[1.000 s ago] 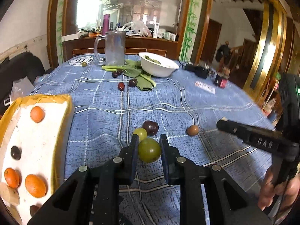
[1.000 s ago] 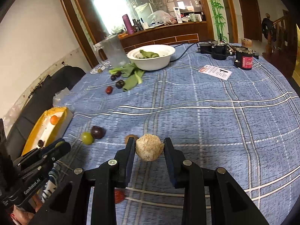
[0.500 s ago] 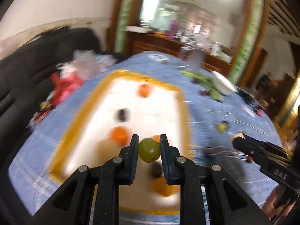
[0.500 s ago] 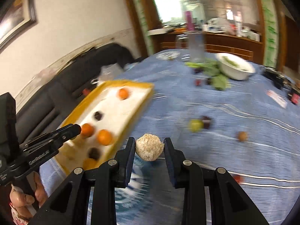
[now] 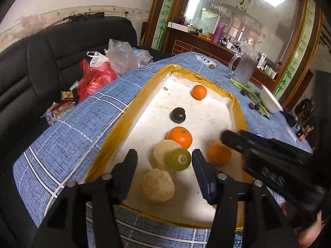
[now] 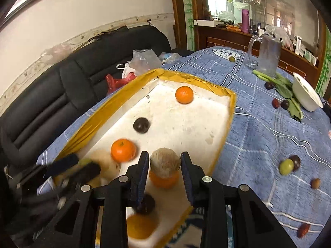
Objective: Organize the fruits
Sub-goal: 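Release the green plum into the tray with the left tool while the right tool releases the bun there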
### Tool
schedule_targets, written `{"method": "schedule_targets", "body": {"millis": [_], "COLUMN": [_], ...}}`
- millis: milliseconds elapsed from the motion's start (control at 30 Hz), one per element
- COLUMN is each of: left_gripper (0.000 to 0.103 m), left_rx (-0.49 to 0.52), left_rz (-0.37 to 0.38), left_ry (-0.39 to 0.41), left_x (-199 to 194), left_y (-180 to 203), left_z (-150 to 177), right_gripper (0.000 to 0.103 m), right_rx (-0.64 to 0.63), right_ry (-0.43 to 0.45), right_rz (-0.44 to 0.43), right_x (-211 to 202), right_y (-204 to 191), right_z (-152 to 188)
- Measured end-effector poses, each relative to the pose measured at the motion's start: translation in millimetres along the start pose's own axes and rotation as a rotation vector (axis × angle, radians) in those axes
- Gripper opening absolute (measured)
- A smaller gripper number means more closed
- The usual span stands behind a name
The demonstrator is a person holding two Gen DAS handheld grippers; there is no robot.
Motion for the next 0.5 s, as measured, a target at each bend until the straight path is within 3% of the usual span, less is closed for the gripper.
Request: {"method": "schedule_targets", "body": {"millis": [33, 100, 267, 367, 467, 500], "left_gripper": [0.056, 0.061, 0.065, 0.068, 0.069, 0.069], "left_rx": [0.000, 0.006, -0.031, -0.033, -0.009, -0.006], "left_rz": [0.000, -0.003, 0.017, 0.040, 0.044, 0.045], "left_ry": [-0.001, 0.003, -0.003, 0.026, 0.049, 0.044], "left_x": [-1, -4, -16, -26, -32, -33], "left_y": [0, 1, 2, 9, 20, 23], "left_z": [0, 0, 0, -1, 0, 1], "right_gripper": [0.066, 0.077, 0.077, 0.069, 0.056, 0.046], "right_rx": [0.020, 0.049, 0.072, 0.076, 0.033, 0.020], "right_ry": [0.002, 0.029, 0.070, 0.026, -0.030, -0.045], "right_rz": [-0.015, -0.037, 0.036, 0.025, 0.082, 0.105], "right_x": [-1, -8, -35, -37, -26, -22], "right_y": [4, 7, 26, 28, 20, 19], "right_z": [-3, -5, 0, 15, 29, 31]}}
Point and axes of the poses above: each gripper's, at about its wrist camera, not at the fingertips, and x roughly the way its jaws point, y to its right, z to its underside, the point moved 3 cm from there along x, roughly the way its jaws point, and after that the axes turned 1 degree about z, right-handed, at the moved point
